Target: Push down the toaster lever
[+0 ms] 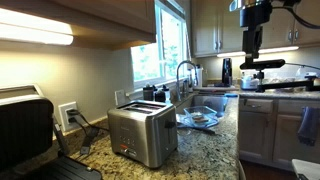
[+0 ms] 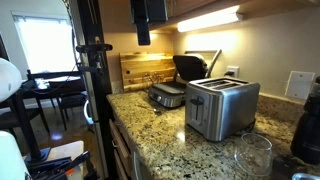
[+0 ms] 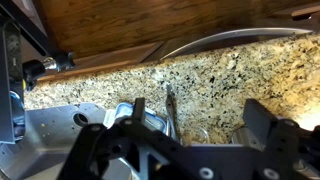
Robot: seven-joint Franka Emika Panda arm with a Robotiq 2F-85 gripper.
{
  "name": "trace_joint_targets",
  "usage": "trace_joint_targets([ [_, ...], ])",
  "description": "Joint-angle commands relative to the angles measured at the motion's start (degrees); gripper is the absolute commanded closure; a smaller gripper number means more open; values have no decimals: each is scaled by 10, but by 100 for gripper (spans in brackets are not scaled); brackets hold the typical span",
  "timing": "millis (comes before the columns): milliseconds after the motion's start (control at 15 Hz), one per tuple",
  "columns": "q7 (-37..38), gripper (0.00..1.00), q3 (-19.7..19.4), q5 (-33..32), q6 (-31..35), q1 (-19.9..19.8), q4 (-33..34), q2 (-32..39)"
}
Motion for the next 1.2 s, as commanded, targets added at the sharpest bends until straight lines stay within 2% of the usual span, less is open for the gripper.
trace_joint_targets([
  [0, 6, 0, -8, -6, -4, 13, 2, 0],
  [1133, 6, 0, -9, -1, 1, 16, 2, 7],
])
